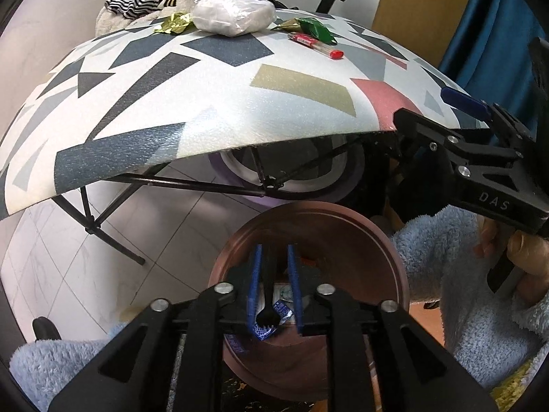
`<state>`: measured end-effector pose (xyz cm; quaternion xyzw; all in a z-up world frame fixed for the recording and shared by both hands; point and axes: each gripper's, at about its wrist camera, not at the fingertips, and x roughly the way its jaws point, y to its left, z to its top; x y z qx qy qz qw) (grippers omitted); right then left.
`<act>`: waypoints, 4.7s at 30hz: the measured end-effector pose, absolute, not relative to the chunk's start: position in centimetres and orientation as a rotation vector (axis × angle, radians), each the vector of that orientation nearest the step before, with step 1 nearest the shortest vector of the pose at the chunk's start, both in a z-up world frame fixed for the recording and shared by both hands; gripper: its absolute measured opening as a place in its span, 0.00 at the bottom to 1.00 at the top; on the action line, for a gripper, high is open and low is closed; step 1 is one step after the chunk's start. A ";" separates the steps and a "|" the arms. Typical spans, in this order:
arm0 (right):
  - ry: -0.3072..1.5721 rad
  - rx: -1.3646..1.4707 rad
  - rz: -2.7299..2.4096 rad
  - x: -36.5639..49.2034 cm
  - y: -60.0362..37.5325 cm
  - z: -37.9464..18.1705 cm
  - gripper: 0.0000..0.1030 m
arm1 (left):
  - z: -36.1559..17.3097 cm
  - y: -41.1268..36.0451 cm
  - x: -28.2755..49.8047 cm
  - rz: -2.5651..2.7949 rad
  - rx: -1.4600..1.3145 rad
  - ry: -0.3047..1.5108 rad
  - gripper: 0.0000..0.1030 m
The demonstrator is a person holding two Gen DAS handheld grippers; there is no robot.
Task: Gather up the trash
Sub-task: 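Lower the spork into the bin and open the left tool, then raise both tools back over the table toward the remaining items, then grasp the green packet with right tool while left tool grasps gold foil wrapper, then carry the green packet and gold foil with both tools toward the bin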
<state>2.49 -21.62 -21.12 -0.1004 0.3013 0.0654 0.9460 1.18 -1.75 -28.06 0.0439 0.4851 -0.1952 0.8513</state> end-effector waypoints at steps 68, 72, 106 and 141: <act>0.905 -0.070 0.338 28.3 -23.5 -22.2 0.39 | -20.5 8.4 31.9 -0.285 -0.453 0.959 0.80; 0.895 -0.020 0.333 28.3 -24.1 -22.2 0.38 | -20.1 7.8 36.4 -0.294 -0.375 0.933 0.77; 0.899 0.038 0.346 28.9 -25.4 -22.4 0.38 | -17.8 5.9 38.7 -0.346 -0.050 0.840 0.01; 0.692 0.034 0.385 9.6 -23.5 -15.9 0.38 | -14.0 0.9 3.1 -0.581 0.101 0.700 0.01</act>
